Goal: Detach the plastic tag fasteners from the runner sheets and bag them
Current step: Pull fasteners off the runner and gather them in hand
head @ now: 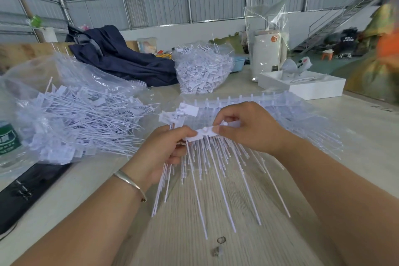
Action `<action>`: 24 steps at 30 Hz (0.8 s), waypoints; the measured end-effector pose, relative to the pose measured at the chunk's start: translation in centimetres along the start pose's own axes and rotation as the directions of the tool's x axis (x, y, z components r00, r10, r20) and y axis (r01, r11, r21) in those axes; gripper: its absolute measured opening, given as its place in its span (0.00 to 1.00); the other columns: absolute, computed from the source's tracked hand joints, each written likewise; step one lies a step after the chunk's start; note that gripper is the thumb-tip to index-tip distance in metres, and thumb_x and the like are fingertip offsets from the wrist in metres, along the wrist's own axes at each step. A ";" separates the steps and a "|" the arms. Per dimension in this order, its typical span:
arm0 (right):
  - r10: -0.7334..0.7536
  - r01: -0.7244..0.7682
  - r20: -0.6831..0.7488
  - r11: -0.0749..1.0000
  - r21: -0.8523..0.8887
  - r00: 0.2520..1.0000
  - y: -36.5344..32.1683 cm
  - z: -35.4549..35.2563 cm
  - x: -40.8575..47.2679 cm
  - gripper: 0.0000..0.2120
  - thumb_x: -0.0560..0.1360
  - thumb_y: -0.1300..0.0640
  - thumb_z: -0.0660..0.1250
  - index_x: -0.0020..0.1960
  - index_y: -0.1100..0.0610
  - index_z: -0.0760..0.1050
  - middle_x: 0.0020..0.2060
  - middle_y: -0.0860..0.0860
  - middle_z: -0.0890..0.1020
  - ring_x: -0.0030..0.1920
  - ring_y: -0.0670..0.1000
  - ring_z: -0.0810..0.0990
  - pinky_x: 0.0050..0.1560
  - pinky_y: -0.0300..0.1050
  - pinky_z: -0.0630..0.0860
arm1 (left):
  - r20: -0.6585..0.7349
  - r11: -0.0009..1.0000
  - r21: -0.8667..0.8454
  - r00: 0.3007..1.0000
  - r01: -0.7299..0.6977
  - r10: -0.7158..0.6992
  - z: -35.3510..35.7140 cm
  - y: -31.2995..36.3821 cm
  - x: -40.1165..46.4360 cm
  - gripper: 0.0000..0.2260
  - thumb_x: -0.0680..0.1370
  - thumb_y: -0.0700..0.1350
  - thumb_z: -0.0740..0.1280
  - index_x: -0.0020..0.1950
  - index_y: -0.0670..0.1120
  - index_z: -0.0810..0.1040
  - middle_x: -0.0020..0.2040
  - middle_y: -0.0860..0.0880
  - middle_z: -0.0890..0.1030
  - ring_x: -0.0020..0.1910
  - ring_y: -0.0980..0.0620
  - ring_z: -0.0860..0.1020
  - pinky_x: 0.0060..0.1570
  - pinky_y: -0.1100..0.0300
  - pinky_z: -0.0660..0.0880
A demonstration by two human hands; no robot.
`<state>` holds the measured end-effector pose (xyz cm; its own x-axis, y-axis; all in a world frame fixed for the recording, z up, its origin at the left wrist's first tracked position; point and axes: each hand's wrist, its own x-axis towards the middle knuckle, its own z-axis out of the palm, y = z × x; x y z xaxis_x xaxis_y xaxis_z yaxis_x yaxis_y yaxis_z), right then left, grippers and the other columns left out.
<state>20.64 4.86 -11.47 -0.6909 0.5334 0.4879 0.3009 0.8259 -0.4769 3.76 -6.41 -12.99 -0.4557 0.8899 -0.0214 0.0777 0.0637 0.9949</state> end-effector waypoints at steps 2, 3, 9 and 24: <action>0.019 -0.020 0.020 0.996 0.083 1.000 0.2 0.1 0.1 0.02 0.73 0.54 0.72 0.42 0.48 0.82 0.31 0.45 0.74 0.35 0.42 0.72 0.41 0.39 0.69 | 0.035 1.000 0.012 0.999 -0.027 0.026 0.2 -0.1 -0.1 0.06 0.75 0.40 0.68 0.38 0.44 0.78 0.33 0.48 0.77 0.22 0.55 0.61 0.21 0.66 0.55; 0.016 -0.020 0.040 0.995 0.095 0.999 0.2 0.1 0.1 0.02 0.73 0.55 0.72 0.43 0.48 0.83 0.34 0.48 0.77 0.37 0.43 0.74 0.43 0.39 0.70 | 0.049 0.999 0.019 0.998 -0.040 0.039 0.3 -0.2 -0.2 0.07 0.76 0.40 0.68 0.37 0.44 0.79 0.34 0.47 0.78 0.21 0.56 0.61 0.20 0.67 0.56; 0.002 -0.028 0.075 0.939 0.342 0.997 -0.2 -0.1 0.1 0.06 0.73 0.60 0.73 0.43 0.49 0.85 0.37 0.54 0.82 0.36 0.50 0.72 0.44 0.39 0.70 | 0.075 0.998 -0.001 0.995 -0.063 0.063 0.2 -0.3 -0.2 0.07 0.76 0.40 0.69 0.38 0.44 0.82 0.37 0.46 0.81 0.21 0.57 0.62 0.20 0.67 0.57; 0.069 -0.175 0.238 0.869 0.462 0.969 -0.2 -0.7 0.0 0.02 0.71 0.57 0.75 0.44 0.52 0.86 0.37 0.54 0.84 0.37 0.43 0.78 0.42 0.35 0.73 | 0.219 0.995 0.069 0.974 -0.070 0.053 0.4 0.1 -0.3 0.09 0.75 0.42 0.66 0.35 0.49 0.71 0.26 0.52 0.65 0.23 0.55 0.56 0.20 0.66 0.54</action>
<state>21.03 4.88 -10.86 -0.8049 0.5305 0.2660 0.0787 0.5397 -0.8382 4.23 -6.53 -12.89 -0.2455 0.9693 0.0108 0.1701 0.0321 0.9849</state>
